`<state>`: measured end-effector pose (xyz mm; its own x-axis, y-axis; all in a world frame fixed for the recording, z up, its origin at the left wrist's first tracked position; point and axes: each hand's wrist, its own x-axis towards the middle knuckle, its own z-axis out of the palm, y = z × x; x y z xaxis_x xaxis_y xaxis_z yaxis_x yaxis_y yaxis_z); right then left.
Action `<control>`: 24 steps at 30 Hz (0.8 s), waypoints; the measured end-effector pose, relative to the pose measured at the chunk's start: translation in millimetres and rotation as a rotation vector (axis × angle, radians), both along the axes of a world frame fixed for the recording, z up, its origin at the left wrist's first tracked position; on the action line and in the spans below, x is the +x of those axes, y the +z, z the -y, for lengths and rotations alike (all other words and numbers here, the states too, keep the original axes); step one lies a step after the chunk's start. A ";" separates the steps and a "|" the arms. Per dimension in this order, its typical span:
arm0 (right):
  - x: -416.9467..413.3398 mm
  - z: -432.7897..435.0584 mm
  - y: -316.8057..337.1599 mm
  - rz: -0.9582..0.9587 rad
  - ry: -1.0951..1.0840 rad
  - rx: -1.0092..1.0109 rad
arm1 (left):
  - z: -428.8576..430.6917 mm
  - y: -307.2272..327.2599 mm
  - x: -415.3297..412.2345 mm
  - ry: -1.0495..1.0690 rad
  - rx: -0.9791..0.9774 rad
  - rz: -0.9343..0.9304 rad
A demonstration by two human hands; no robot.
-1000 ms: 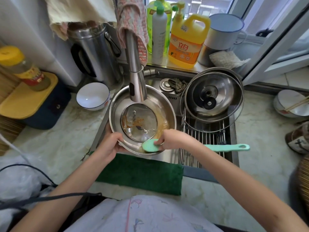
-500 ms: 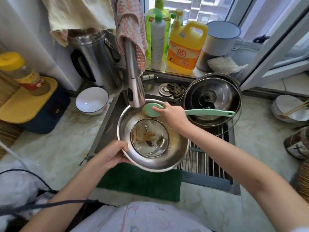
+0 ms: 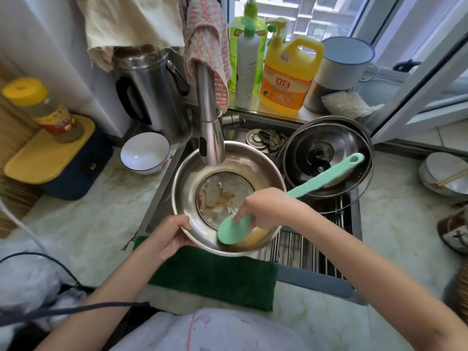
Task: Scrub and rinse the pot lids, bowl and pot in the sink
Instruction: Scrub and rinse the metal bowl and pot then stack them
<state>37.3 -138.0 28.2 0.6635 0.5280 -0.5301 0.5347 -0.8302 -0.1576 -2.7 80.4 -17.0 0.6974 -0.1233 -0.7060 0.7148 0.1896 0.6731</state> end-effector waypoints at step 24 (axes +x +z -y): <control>-2.7 51.6 -6.3 0.445 -1.302 0.974 | 19.6 -40.2 17.9 -0.113 0.202 0.100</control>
<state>34.6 -189.6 21.9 0.8887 -0.4577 -0.0252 -0.2389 -0.4156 -0.8776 15.2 60.8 -57.2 0.7550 -0.0677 -0.6522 0.6516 -0.0338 0.7578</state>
